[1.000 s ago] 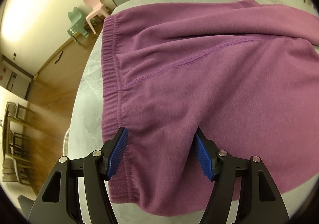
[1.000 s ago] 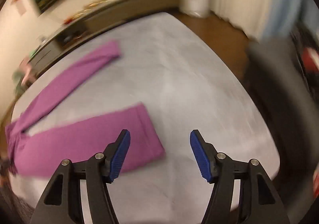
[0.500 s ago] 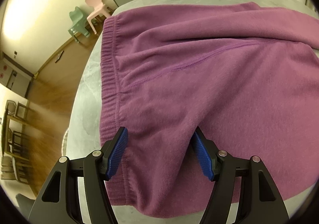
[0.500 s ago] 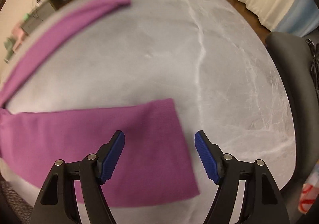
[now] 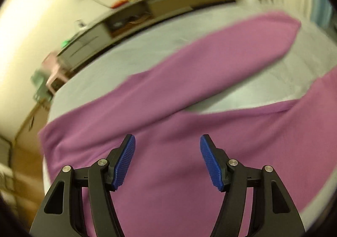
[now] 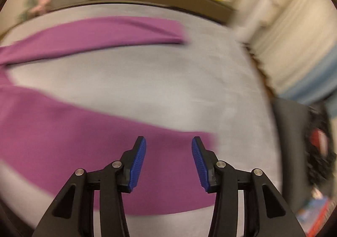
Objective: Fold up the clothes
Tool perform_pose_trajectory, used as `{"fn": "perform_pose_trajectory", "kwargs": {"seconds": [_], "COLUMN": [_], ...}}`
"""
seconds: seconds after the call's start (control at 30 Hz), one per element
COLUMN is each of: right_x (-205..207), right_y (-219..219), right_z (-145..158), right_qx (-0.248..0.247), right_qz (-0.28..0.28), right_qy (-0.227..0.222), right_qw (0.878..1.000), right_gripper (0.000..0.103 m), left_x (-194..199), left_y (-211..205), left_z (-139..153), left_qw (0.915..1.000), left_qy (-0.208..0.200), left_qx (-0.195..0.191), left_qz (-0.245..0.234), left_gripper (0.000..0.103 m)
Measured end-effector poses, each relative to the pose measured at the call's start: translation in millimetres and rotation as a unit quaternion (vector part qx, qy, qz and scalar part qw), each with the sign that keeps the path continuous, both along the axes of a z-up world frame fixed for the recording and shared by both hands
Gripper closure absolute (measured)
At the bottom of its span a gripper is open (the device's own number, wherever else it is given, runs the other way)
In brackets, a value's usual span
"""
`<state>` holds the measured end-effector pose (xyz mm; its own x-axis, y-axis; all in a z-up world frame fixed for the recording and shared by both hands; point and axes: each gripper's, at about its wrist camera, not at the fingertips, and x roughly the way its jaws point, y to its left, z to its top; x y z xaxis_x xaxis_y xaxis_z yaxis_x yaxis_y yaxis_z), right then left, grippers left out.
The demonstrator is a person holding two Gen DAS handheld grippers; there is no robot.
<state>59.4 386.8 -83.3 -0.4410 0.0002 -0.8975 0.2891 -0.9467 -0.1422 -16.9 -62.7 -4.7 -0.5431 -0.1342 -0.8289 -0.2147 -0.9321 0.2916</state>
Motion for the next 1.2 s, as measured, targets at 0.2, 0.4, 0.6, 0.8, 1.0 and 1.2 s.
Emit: {"fn": "perform_pose_trajectory", "kwargs": {"seconds": [0.2,0.4,0.6,0.8,1.0,1.2], "right_x": [43,49,7,-32,-34,0], "right_y": [-47,-13,56,109,132,155], "right_z": [-46,-35,-45,-52,-55,-62], "right_qx": [0.028,0.020,-0.011,0.013,-0.009,0.032], "right_qz": [0.135,0.116,-0.008,-0.058,-0.085,-0.108], "right_qy": [-0.094,-0.125,-0.093,-0.062,-0.036,-0.019], "right_qw": [0.986,0.985,0.996,0.996,0.996,0.993], "right_gripper": [0.055,0.056,0.052,0.034,0.034,0.029], "left_x": [-76,-79,-2,69,98,127], "left_y": [-2,-21,-53,-196,-245,-254], "left_z": [-30,-19,22,19,-45,-53], "left_qw": [0.9952,0.9910,0.9965,0.9772,0.9635,0.9662], "left_qy": [-0.025,-0.038,-0.005,-0.018,-0.113,-0.127], "left_qx": [0.006,0.051,0.043,0.053,0.077,0.015], "left_qz": [0.094,0.118,0.072,0.205,0.230,0.224], "left_gripper": [0.035,0.038,0.036,0.037,0.030,0.030]}}
